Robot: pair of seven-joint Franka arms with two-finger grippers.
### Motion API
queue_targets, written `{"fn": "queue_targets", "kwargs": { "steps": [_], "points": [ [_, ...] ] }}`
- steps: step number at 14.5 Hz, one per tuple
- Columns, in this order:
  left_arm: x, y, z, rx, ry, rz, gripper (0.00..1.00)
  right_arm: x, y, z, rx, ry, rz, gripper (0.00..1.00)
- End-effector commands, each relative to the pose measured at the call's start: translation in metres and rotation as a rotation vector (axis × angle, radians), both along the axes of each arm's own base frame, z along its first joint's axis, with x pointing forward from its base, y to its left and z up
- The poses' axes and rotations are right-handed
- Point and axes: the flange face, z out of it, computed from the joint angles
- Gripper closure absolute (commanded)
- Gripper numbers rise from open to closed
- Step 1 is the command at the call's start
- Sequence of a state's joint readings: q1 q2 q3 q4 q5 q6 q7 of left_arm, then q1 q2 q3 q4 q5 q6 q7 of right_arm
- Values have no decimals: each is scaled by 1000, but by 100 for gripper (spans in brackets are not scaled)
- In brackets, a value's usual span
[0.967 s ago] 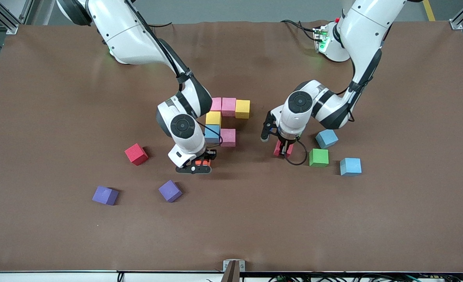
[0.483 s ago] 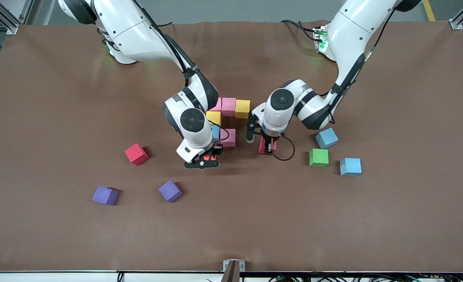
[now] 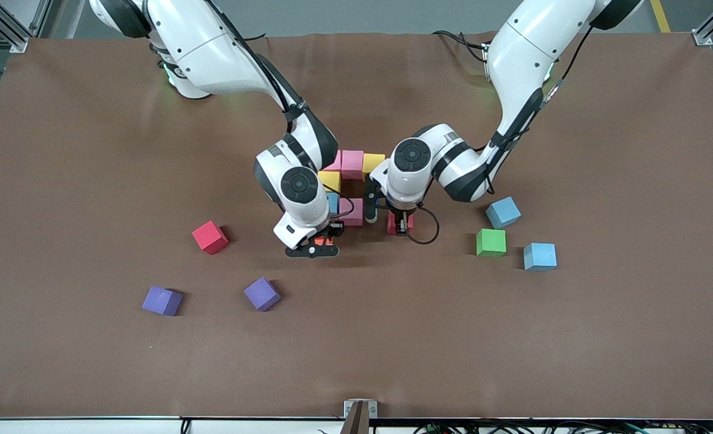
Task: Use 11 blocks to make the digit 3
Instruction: 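Lower orange below blue with the right gripper while the left gripper lowers red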
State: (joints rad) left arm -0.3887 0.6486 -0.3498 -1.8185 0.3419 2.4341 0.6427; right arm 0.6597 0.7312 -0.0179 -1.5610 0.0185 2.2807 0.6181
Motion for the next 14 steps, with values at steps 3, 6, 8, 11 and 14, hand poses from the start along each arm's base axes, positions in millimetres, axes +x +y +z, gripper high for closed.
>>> {"fn": "queue_targets", "kwargs": {
  "steps": [3,6,8,11,14],
  "points": [
    [-7,-14,-3,3,6,38,76,-8,3,-4,-16,12,-23,97],
    [-7,-15,-5,2,8,38,76,-14,6,-5,-25,22,-22,97],
    [-6,-15,-5,2,8,38,76,-17,8,-5,-28,26,-20,97],
    [-5,-14,-6,4,6,39,76,-19,10,-7,-29,29,-27,97],
    [-4,-13,-6,6,4,37,76,-25,17,-7,-25,32,-32,97]
  ]
}}
